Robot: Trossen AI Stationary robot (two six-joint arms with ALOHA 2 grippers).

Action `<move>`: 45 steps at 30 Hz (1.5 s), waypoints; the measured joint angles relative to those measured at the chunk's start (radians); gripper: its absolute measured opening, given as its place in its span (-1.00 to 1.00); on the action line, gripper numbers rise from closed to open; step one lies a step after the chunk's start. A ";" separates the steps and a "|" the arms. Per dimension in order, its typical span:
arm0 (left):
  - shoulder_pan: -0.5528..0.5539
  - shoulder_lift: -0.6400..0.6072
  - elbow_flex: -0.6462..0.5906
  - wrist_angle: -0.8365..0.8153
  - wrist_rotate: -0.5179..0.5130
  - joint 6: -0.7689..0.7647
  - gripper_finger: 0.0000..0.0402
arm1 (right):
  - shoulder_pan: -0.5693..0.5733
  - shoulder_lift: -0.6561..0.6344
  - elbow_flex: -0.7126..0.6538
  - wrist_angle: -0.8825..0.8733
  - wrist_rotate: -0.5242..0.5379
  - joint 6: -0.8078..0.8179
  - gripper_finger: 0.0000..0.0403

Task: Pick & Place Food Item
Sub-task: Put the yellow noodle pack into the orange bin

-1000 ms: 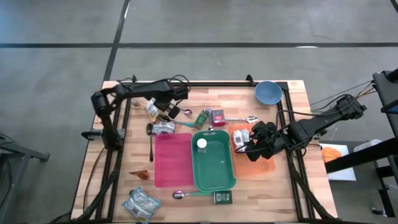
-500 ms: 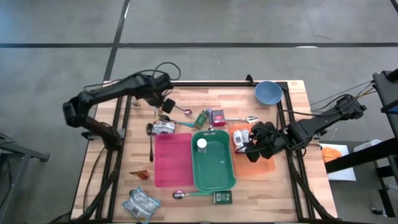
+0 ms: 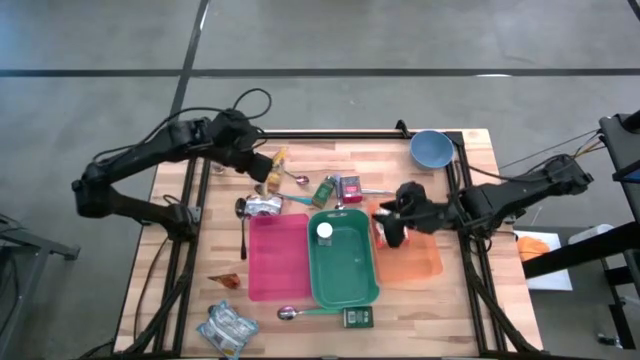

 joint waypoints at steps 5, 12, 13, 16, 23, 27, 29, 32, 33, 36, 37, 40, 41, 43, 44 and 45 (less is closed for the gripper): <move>-0.053 -0.006 0.000 0.064 0.021 -0.035 -1.00 | -0.084 -0.028 0.000 0.030 -0.066 -0.062 0.08; -0.139 0.004 0.000 0.207 0.060 -0.091 -1.00 | -0.177 -0.036 0.000 0.118 -0.164 -0.174 0.08; -0.152 0.004 0.000 0.232 0.065 -0.103 -1.00 | -0.182 -0.035 0.000 0.133 -0.167 -0.181 0.08; -0.179 0.004 0.000 0.295 0.088 -0.115 -1.00 | -0.194 -0.034 0.000 0.174 -0.168 -0.179 0.08; -0.229 0.004 0.000 0.426 0.122 -0.155 -1.00 | -0.196 -0.032 0.000 0.294 -0.167 -0.179 0.08; -0.249 0.004 0.000 0.489 0.137 -0.173 -1.00 | -0.196 -0.028 0.000 0.323 -0.168 -0.189 0.08; -0.259 0.004 0.000 0.512 0.140 -0.184 -1.00 | -0.196 -0.029 0.000 0.326 -0.161 -0.189 0.08; -0.273 0.004 0.000 0.535 0.141 -0.186 -1.00 | -0.196 -0.028 0.000 0.334 -0.157 -0.189 0.08; -0.277 0.004 0.000 0.542 0.141 -0.188 -1.00 | -0.196 -0.028 0.000 0.344 -0.157 -0.190 0.08; -0.287 0.005 0.000 0.558 0.141 -0.193 -1.00 | -0.196 -0.028 0.000 0.376 -0.157 -0.217 0.08; -0.291 0.009 0.000 0.566 0.141 -0.193 -1.00 | -0.195 -0.028 0.000 0.388 -0.157 -0.233 0.08; -0.305 0.016 0.000 0.587 0.140 -0.197 -1.00 | -0.196 -0.028 0.000 0.431 -0.165 -0.292 0.08; -0.310 0.022 0.000 0.602 0.141 -0.201 -1.00 | -0.196 -0.028 0.000 0.439 -0.164 -0.309 0.09; -0.316 0.025 0.000 0.619 0.146 -0.210 -1.00 | -0.198 -0.023 0.000 0.438 -0.145 -0.305 0.14; -0.319 0.026 0.000 0.621 0.148 -0.212 -1.00 | -0.201 -0.019 0.000 0.437 -0.136 -0.305 0.17; -0.323 0.034 0.000 0.636 0.149 -0.212 -1.00 | -0.205 -0.016 0.000 0.433 -0.132 -0.305 0.21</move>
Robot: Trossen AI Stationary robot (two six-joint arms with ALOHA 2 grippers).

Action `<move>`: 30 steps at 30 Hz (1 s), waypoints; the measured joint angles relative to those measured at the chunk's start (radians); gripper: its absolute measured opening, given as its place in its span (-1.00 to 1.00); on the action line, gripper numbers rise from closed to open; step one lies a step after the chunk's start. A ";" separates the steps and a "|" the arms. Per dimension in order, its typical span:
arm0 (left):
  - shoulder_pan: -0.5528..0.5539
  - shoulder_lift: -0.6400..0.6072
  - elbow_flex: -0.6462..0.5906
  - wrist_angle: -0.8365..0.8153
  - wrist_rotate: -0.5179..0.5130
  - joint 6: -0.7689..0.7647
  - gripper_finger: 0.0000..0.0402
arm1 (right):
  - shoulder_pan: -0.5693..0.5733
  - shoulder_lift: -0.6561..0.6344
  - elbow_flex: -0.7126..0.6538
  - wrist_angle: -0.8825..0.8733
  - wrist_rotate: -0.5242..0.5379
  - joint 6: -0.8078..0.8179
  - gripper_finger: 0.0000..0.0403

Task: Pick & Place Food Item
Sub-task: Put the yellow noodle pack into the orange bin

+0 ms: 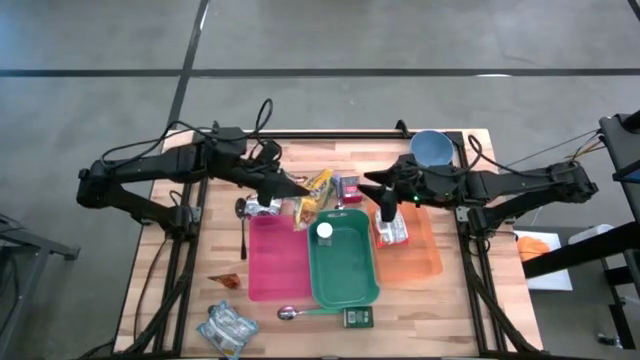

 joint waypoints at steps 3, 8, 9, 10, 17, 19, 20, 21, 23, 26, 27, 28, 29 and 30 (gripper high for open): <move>-0.006 0.011 0.000 0.021 0.014 -0.003 -1.00 | -0.006 0.020 0.000 0.002 -0.004 -0.004 0.33; -0.020 0.032 0.000 0.047 0.029 -0.007 -1.00 | -0.010 0.060 0.000 0.021 -0.058 -0.023 0.57; -0.023 0.035 0.000 0.050 0.031 -0.007 -1.00 | -0.010 0.070 0.000 0.040 -0.067 -0.025 0.62; -0.024 0.037 0.000 0.049 0.033 -0.007 -1.00 | -0.011 0.077 0.000 0.068 -0.077 -0.030 0.67; -0.044 0.043 0.001 0.075 0.051 -0.007 -1.00 | -0.010 0.099 0.000 0.193 -0.215 -0.102 0.84; -0.050 0.043 0.001 0.081 0.060 -0.006 -1.00 | -0.010 0.096 0.000 0.200 -0.186 -0.139 0.84; -0.054 0.043 0.001 0.086 0.063 -0.006 -1.00 | -0.011 0.094 0.000 0.205 -0.172 -0.145 0.84; -0.057 0.043 0.001 0.087 0.067 -0.006 -1.00 | -0.012 0.094 0.000 0.214 -0.165 -0.151 0.84; -0.065 0.043 0.001 0.090 0.067 -0.003 -1.00 | -0.015 0.094 0.000 0.246 -0.168 -0.179 0.84; -0.072 0.043 0.001 0.091 0.080 0.001 -1.00 | -0.025 0.097 0.000 0.276 -0.210 -0.212 0.84; -0.073 0.043 0.001 0.093 0.087 0.001 -1.00 | -0.028 0.099 0.000 0.278 -0.224 -0.223 0.84; -0.074 0.043 0.001 0.097 0.094 0.004 -1.00 | -0.033 0.099 0.000 0.278 -0.236 -0.232 0.84; -0.077 0.043 0.001 0.098 0.096 0.008 -1.00 | -0.038 0.100 0.000 0.279 -0.245 -0.237 0.84; -0.078 0.043 0.001 0.100 0.096 0.011 -1.00 | -0.044 0.101 0.000 0.282 -0.258 -0.240 0.84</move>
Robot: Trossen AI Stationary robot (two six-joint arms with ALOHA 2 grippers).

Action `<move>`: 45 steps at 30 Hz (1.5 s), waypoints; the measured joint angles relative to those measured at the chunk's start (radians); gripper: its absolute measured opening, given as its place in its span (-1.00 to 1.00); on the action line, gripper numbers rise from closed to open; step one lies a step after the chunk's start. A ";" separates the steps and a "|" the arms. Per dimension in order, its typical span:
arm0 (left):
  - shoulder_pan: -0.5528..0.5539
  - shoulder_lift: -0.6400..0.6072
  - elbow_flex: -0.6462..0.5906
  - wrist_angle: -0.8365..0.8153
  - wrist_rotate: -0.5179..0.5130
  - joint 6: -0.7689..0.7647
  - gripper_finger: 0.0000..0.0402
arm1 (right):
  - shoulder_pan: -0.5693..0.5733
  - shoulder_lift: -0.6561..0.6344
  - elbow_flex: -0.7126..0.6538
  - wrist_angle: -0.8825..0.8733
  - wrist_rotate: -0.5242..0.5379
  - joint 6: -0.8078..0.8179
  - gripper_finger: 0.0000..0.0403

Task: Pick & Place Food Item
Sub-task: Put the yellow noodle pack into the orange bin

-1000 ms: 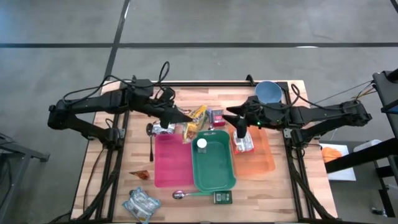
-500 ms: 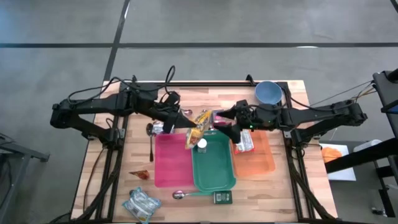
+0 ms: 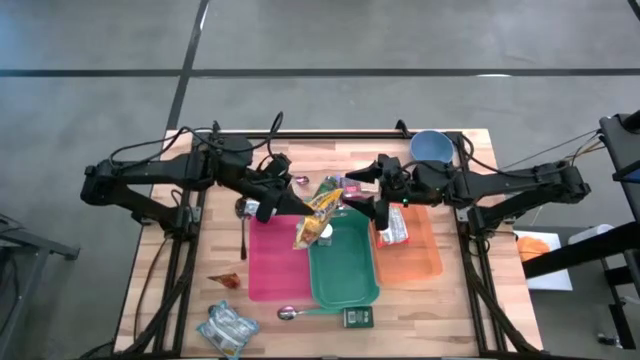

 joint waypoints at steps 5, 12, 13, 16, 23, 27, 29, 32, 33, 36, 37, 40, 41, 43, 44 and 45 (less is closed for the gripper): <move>-0.003 0.000 0.000 0.028 0.007 0.020 -1.00 | -0.025 0.002 0.000 -0.001 -0.102 -0.004 0.84; -0.003 0.000 0.000 0.044 0.007 0.044 -1.00 | -0.031 0.002 0.000 0.025 -0.141 -0.004 0.84; -0.003 0.005 0.000 0.053 0.008 0.047 -1.00 | -0.030 0.002 0.000 0.035 -0.145 -0.004 0.84; -0.003 0.017 0.000 0.066 0.008 0.047 -1.00 | -0.030 0.019 0.000 0.084 -0.167 0.002 0.84; -0.003 0.045 0.000 0.095 0.032 0.036 -1.00 | -0.030 0.090 0.006 0.173 -0.198 0.023 0.84; -0.003 0.043 0.000 0.095 0.033 0.035 -1.00 | -0.030 0.094 0.010 0.182 -0.253 0.031 0.84; -0.003 0.042 0.000 0.095 0.033 0.036 -1.00 | -0.029 0.091 0.010 0.184 -0.267 0.031 0.84; -0.003 0.041 0.000 0.097 0.032 0.040 -1.00 | -0.029 0.089 0.010 0.183 -0.276 0.031 0.84; -0.003 0.041 0.000 0.097 0.033 0.040 -1.00 | -0.030 0.089 0.010 0.183 -0.279 0.033 0.84; -0.003 0.041 0.000 0.097 0.037 0.047 -1.00 | -0.030 0.097 0.010 0.180 -0.296 0.049 0.84; -0.002 0.041 0.000 0.099 0.039 0.047 -1.00 | -0.029 0.100 0.010 0.176 -0.298 0.053 0.84; -0.002 0.040 0.000 0.102 0.041 0.047 -1.00 | -0.030 0.112 0.009 0.175 -0.311 0.053 0.84; -0.001 0.041 0.000 0.103 0.041 0.047 -1.00 | -0.030 0.114 0.009 0.176 -0.321 0.054 0.84; -0.001 0.041 0.000 0.106 0.041 0.047 -1.00 | -0.030 0.122 0.010 0.184 -0.329 0.054 0.81; -0.001 0.040 0.000 0.108 0.041 0.047 -1.00 | -0.030 0.123 0.009 0.182 -0.336 0.054 0.78; -0.001 0.040 0.000 0.112 0.041 0.047 -1.00 | -0.029 0.124 0.009 0.181 -0.342 0.054 0.73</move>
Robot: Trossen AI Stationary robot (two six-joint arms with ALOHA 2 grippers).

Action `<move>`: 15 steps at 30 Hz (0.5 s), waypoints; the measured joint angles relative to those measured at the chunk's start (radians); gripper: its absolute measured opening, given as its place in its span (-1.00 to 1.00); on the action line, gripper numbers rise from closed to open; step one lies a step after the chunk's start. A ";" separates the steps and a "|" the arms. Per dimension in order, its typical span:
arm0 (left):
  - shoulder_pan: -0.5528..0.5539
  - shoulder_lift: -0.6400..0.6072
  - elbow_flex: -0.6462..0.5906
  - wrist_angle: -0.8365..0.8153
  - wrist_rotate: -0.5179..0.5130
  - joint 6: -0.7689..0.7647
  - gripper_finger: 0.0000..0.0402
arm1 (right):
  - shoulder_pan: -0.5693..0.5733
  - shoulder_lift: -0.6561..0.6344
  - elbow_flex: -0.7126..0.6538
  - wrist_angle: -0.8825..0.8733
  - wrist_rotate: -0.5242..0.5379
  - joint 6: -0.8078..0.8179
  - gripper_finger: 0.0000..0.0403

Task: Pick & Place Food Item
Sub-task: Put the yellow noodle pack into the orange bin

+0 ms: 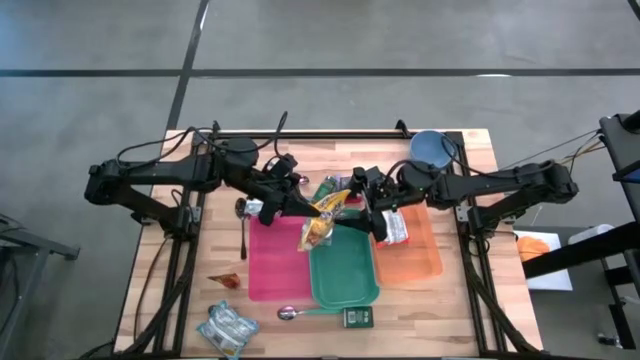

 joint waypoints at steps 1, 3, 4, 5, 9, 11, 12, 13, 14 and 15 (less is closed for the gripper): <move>0.000 0.000 0.000 0.002 0.000 0.000 -1.00 | 0.000 0.003 0.000 0.001 -0.001 0.000 0.67; 0.000 0.000 0.000 0.007 0.000 0.000 -1.00 | 0.000 0.002 0.000 0.007 -0.003 0.000 0.53; 0.000 0.000 0.000 0.010 0.000 0.000 -1.00 | 0.000 0.001 0.000 0.005 -0.003 0.000 0.45; 0.000 0.000 0.000 0.009 0.000 0.000 -1.00 | 0.000 0.001 0.000 0.006 -0.003 0.000 0.38; 0.000 -0.002 0.000 0.012 0.004 0.000 -1.00 | 0.000 -0.004 0.000 0.004 -0.010 -0.001 0.06; 0.000 -0.003 0.000 0.016 0.005 -0.002 -1.00 | 0.000 -0.005 0.000 0.004 -0.018 -0.002 -0.07; 0.000 -0.003 0.000 0.016 0.005 -0.004 -1.00 | 0.000 -0.008 0.000 0.003 -0.020 -0.002 -0.12; 0.000 -0.004 0.000 0.016 0.005 -0.004 -1.00 | 0.000 -0.009 0.000 0.001 -0.021 -0.003 -0.16; 0.000 -0.004 0.001 0.016 0.008 -0.004 -1.00 | 0.000 -0.010 -0.001 0.001 -0.022 -0.004 -0.20; 0.000 -0.004 0.002 0.016 0.008 -0.004 -1.00 | 0.000 -0.012 -0.002 0.001 -0.023 -0.004 -0.24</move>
